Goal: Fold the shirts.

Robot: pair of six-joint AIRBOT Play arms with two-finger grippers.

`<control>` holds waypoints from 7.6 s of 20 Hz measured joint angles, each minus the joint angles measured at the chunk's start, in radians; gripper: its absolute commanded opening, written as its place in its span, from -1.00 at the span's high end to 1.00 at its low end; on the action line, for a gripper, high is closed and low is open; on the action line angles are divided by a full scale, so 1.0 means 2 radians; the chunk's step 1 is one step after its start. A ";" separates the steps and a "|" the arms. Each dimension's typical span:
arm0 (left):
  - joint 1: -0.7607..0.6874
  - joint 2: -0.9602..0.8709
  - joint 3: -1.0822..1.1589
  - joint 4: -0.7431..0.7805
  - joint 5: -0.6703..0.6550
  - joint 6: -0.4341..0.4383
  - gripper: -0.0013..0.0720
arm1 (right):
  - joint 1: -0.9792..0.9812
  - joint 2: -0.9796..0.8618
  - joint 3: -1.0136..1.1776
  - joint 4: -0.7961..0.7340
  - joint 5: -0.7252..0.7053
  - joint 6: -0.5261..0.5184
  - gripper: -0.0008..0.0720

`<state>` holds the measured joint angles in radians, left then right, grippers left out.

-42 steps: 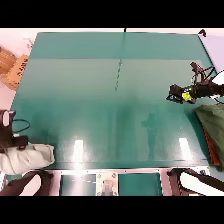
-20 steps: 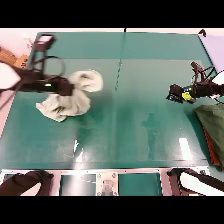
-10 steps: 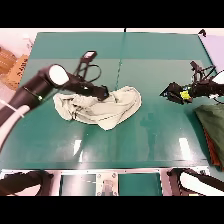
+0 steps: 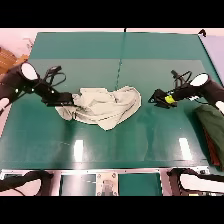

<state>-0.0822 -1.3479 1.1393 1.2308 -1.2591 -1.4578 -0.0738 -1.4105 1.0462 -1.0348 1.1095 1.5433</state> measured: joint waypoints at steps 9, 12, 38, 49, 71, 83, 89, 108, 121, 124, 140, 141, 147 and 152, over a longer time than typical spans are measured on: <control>0.016 -0.019 -0.062 -0.027 0.098 -0.002 0.90 | 0.045 -0.110 0.002 0.134 -0.066 -0.071 0.86; 0.017 -0.022 -0.056 -0.030 0.097 0.002 0.90 | 0.051 -0.130 0.013 0.153 -0.070 -0.091 0.93; 0.017 0.150 0.304 0.049 -0.049 0.037 0.90 | -0.098 0.261 0.291 0.042 0.098 -0.047 0.93; 0.017 -0.064 0.082 -0.102 0.042 0.141 -0.01 | -0.090 0.167 -0.112 0.032 -0.081 -0.067 0.93; 0.140 0.055 -0.165 -0.148 0.040 0.007 -0.34 | -0.089 0.082 -0.114 0.032 -0.132 -0.097 0.93; 0.082 0.008 -0.262 -0.347 0.329 0.057 0.15 | -0.089 0.082 -0.114 0.033 -0.132 -0.097 0.93; 0.065 0.004 -0.260 -0.354 0.324 0.074 0.31 | -0.089 0.082 -0.114 0.035 -0.134 -0.097 0.93; 0.100 0.199 0.051 -0.323 0.156 0.122 0.90 | -0.089 0.222 0.131 0.048 -0.036 -0.084 0.93; 0.107 0.251 0.461 -0.146 0.072 0.058 0.90 | -0.089 0.371 0.415 -0.023 -0.076 -0.031 0.93; 0.107 0.239 0.434 -0.125 0.060 0.045 0.90 | -0.089 0.362 0.397 -0.031 -0.069 -0.028 0.93; 0.107 -0.114 0.111 -0.317 0.132 0.157 0.90 | -0.089 -0.044 0.126 0.090 -0.172 -0.111 0.93; 0.107 -0.136 0.112 -0.343 0.148 0.167 0.90 | -0.089 -0.078 0.145 0.100 -0.176 -0.114 0.93; 0.107 -0.197 0.157 -0.419 0.231 0.210 0.90 | -0.089 -0.207 0.284 0.141 -0.183 -0.121 0.93; 0.107 -0.207 0.187 -0.420 0.260 0.227 0.90 | -0.089 -0.237 0.352 0.148 -0.190 -0.122 0.93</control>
<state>0.1310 -1.7611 1.5127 0.3912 -0.7395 -1.0039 -0.2516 -1.8854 1.7508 -0.7380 0.7300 1.3003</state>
